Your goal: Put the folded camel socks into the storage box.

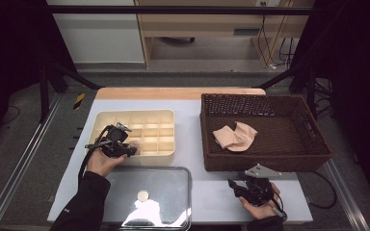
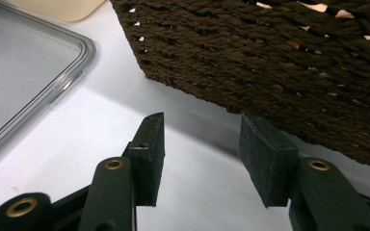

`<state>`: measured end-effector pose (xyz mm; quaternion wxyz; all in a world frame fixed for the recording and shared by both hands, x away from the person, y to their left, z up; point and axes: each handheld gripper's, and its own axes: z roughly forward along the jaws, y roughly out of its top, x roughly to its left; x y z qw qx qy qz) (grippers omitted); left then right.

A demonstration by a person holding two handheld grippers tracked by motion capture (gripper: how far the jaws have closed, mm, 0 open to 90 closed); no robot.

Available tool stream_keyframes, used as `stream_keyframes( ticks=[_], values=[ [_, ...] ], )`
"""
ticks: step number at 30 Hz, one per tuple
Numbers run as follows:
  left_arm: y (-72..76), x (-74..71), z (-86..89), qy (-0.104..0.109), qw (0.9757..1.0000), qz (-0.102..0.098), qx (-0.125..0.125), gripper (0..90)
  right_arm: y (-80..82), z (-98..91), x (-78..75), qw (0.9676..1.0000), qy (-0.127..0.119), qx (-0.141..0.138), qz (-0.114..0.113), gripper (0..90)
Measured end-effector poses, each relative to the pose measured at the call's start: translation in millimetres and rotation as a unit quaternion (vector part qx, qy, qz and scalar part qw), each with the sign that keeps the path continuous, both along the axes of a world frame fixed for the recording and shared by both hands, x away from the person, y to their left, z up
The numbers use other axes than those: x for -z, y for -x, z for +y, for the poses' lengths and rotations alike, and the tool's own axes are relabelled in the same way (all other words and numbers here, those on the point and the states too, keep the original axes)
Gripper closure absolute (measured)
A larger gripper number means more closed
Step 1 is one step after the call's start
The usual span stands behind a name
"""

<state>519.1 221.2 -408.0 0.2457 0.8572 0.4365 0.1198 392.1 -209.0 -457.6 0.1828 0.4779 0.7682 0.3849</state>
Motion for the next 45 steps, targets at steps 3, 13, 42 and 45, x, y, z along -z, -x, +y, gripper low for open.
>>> stream_keyframes(
  ticks=[3, 13, 42, 45],
  values=[
    [-1.1, 1.5, 0.6, 0.000, 1.0000, 0.005, 0.001, 67.5, -0.2, 0.5, 0.7, 1.0000, 0.001, -0.001, 0.002, 52.4],
    [-0.7, 0.8, 3.0, 0.004, 1.0000, 0.000, -0.008, 61.0, 0.3, 1.8, 0.8, 1.0000, 0.000, -0.004, 0.004, 51.8],
    [14.5, -1.3, 14.9, 0.032, 0.9978, -0.057, -0.013, 65.1, 0.2, 3.3, 1.2, 1.0000, 0.006, -0.006, 0.004, 53.0],
    [16.4, -5.7, 12.6, 0.037, 0.9959, -0.081, -0.013, 65.3, -0.3, 3.6, 1.6, 0.9999, 0.008, -0.006, 0.005, 53.1]
  ],
)
